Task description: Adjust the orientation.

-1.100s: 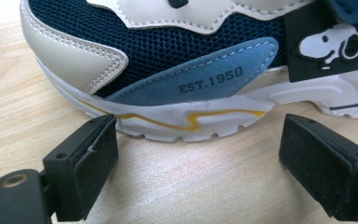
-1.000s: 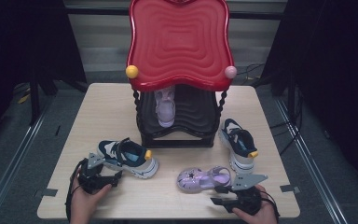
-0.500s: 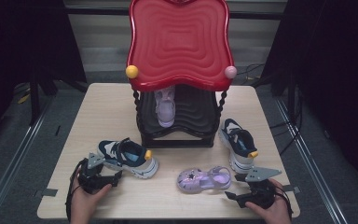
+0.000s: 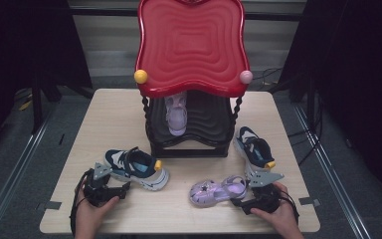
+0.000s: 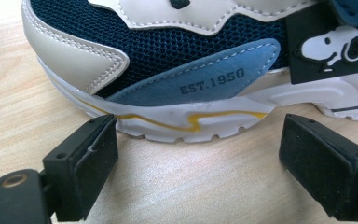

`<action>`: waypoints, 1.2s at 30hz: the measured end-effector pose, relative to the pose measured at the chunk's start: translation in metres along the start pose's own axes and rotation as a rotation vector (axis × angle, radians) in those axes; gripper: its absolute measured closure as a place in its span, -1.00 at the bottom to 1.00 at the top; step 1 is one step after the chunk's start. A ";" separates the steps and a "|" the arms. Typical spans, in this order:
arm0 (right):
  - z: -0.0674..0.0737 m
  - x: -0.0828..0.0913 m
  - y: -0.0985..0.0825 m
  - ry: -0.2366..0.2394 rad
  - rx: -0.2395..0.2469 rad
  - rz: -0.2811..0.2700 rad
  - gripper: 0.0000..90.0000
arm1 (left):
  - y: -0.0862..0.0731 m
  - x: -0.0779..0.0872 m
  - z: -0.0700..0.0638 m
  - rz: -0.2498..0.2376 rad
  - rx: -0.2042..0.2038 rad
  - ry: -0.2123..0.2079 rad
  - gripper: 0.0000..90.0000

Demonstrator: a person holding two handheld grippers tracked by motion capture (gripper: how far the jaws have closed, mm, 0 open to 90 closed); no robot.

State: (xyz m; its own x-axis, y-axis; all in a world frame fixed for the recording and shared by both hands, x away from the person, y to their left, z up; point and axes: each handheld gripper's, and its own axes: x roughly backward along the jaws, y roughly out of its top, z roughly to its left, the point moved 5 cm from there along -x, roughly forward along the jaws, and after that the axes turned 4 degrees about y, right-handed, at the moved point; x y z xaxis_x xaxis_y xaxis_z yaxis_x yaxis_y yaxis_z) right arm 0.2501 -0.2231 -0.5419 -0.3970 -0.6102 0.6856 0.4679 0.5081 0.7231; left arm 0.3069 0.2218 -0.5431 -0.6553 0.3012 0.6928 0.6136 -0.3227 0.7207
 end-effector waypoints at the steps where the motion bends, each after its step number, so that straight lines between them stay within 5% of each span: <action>1: 0.000 0.000 0.000 -0.005 -0.002 -0.004 -0.50 | 0.000 0.000 0.000 0.000 0.000 0.000 -0.75; 13: 0.007 0.003 -0.003 -0.043 -0.047 -0.029 -0.36 | 0.000 0.000 0.000 0.000 0.000 0.000 -0.75; 24: 0.004 -0.002 0.002 -0.131 -0.070 -0.048 -0.34 | 0.000 0.000 0.000 0.000 0.000 0.000 -0.75; 31: 0.018 0.002 -0.003 -0.042 -0.068 -0.049 -0.22 | 0.000 0.000 0.000 0.000 0.000 0.000 -0.75; 36: 0.026 0.001 -0.003 -0.030 -0.044 -0.041 -0.31 | 0.000 0.000 0.000 0.000 0.000 0.000 -0.75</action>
State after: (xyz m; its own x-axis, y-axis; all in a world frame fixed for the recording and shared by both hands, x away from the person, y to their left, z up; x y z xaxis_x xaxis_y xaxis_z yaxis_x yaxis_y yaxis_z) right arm 0.2272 -0.2096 -0.5412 -0.4398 -0.6113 0.6580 0.4843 0.4555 0.7469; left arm 0.3070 0.2218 -0.5431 -0.6556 0.3009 0.6926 0.6135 -0.3225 0.7209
